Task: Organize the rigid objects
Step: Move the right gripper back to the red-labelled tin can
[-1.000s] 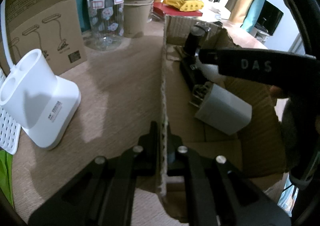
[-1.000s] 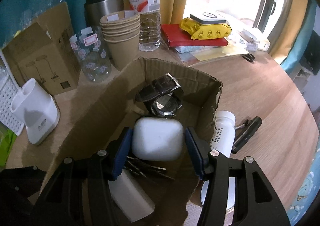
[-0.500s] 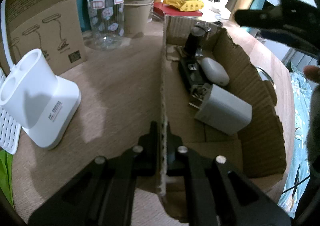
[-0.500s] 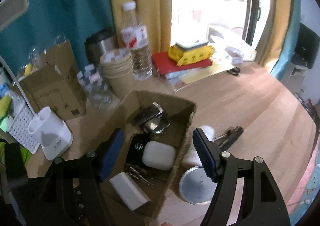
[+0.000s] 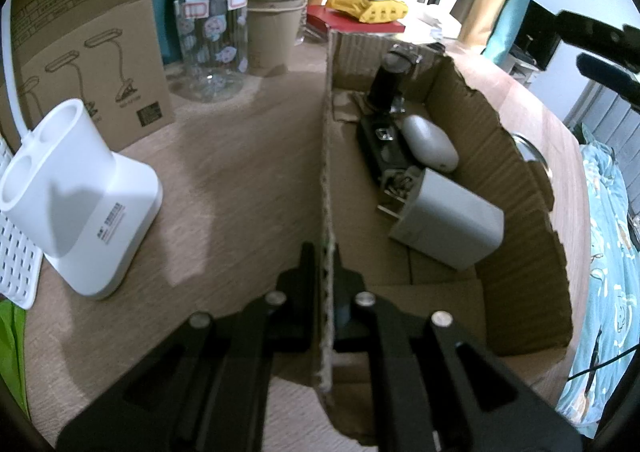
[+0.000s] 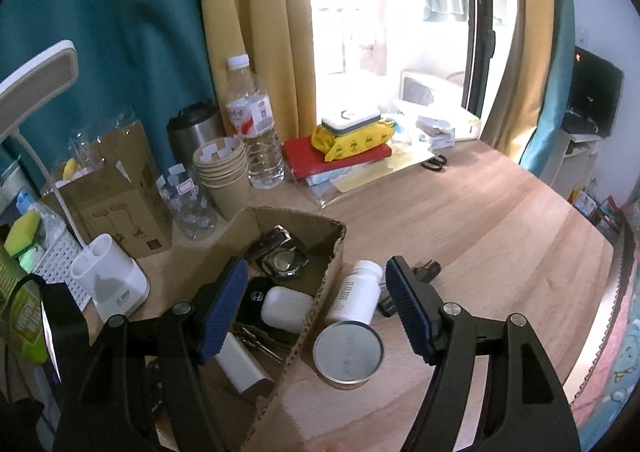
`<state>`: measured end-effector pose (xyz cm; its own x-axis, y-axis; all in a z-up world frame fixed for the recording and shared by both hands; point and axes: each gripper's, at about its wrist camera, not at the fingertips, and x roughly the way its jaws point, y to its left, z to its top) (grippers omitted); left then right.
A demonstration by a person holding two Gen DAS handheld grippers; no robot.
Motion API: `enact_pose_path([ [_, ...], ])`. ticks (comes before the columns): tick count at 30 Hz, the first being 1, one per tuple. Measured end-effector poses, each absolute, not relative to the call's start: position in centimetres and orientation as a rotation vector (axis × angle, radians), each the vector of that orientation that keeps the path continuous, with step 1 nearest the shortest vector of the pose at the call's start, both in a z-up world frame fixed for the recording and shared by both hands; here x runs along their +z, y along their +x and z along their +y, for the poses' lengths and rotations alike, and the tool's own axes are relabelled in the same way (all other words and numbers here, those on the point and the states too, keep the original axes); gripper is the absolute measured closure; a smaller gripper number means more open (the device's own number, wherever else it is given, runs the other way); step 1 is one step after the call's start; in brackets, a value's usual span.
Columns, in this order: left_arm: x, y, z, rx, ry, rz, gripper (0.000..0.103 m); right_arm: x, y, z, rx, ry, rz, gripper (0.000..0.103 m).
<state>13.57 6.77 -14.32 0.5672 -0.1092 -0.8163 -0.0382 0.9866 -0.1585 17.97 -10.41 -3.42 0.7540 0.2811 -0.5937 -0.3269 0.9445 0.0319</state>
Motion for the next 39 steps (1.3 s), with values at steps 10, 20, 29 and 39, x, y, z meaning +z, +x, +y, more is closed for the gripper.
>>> enact_pose_path([
  [10, -14.3, 13.5, 6.7, -0.042, -0.165, 0.968, 0.098, -3.0, 16.0, -12.3, 0.344, -0.071, 0.598, 0.028],
  [20, -14.3, 13.5, 6.7, -0.042, -0.165, 0.968, 0.098, -3.4, 15.3, -13.6, 0.334, -0.040, 0.630, 0.028],
  [29, -14.3, 13.5, 6.7, -0.043, -0.167, 0.968, 0.098, -4.9, 14.9, -15.0, 0.305, -0.025, 0.648, 0.028],
  [39, -14.3, 13.5, 6.7, -0.043, -0.166, 0.968, 0.098, -7.7, 14.7, -15.4, 0.286, -0.070, 0.641, 0.012],
])
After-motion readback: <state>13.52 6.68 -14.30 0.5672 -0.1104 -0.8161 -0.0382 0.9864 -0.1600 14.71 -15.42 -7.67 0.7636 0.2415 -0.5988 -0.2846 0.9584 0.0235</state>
